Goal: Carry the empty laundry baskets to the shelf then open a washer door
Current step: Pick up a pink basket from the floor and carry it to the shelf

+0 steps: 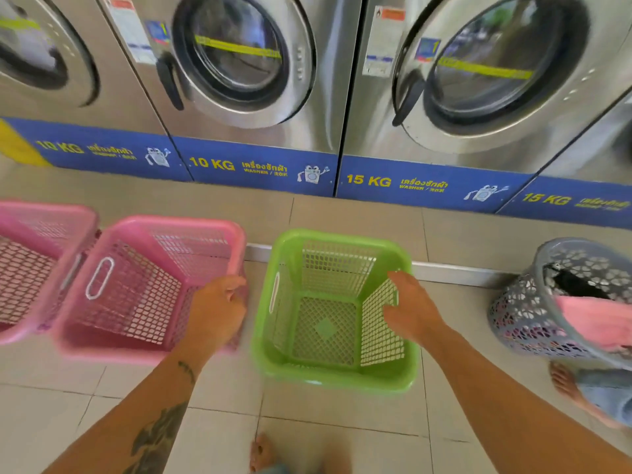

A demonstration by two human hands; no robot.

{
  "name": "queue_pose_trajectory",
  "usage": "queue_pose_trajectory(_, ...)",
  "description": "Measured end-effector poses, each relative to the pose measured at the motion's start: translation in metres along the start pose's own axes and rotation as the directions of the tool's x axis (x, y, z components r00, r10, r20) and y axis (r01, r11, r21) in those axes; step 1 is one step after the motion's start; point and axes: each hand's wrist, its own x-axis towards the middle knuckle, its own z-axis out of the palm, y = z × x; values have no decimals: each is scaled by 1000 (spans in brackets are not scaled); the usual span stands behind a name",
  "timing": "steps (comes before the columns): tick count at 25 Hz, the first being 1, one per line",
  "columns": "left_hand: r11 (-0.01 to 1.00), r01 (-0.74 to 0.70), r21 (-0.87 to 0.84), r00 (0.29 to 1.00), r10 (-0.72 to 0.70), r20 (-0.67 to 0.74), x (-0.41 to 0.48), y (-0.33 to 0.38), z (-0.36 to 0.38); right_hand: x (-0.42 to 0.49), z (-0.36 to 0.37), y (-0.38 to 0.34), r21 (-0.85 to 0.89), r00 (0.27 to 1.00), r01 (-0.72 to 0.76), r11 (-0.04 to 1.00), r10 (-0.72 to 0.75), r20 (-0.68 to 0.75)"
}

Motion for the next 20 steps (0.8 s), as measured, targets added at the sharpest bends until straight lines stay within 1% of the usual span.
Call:
queue_pose_trajectory(2, 997, -2, -82, 996, -6, -93, -18, 16, -50, -16, -13, -41, 23, 997, 74, 997, -75, 13)
queue_pose_trajectory(4, 994, 0, -108, 991, -14, -130, -39, 21, -95, -28, -13, -88, 9, 988, 156, 988, -156, 16)
queue_pose_trajectory(6, 988, 18, -150, 986, -42, -160, -54, 12, -137, -47, -8, -143, 13, 971, 238, 971, -238, 26)
queue_pose_trajectory(8, 983, 34, -178, 976, -70, -204, -64, -12, -183, -67, 7, -202, 10, 948, 316, 949, -316, 28)
queue_pose_trajectory(11, 971, 42, -234, 969, -97, -228, -75, -50, -254, -91, 40, -283, 10, 891, 449, 893, -449, 65)
queue_pose_trajectory(12, 967, 47, -251, 963, -110, -245, -78, -67, -281, -98, 56, -313, -9, 878, 475, 880, -473, 68)
queue_pose_trajectory(15, 970, 42, -239, 954, -111, -279, -79, -116, -354, -120, 104, -394, -20, 870, 485, 874, -480, 108)
queue_pose_trajectory(18, 976, 50, -213, 949, -113, -295, -70, -167, -421, -140, 150, -467, -51, 828, 556, 830, -547, 124)
queue_pose_trajectory(20, 977, 71, -199, 950, -127, -286, -63, -193, -459, -151, 176, -504, -52, 818, 570, 820, -562, 123)
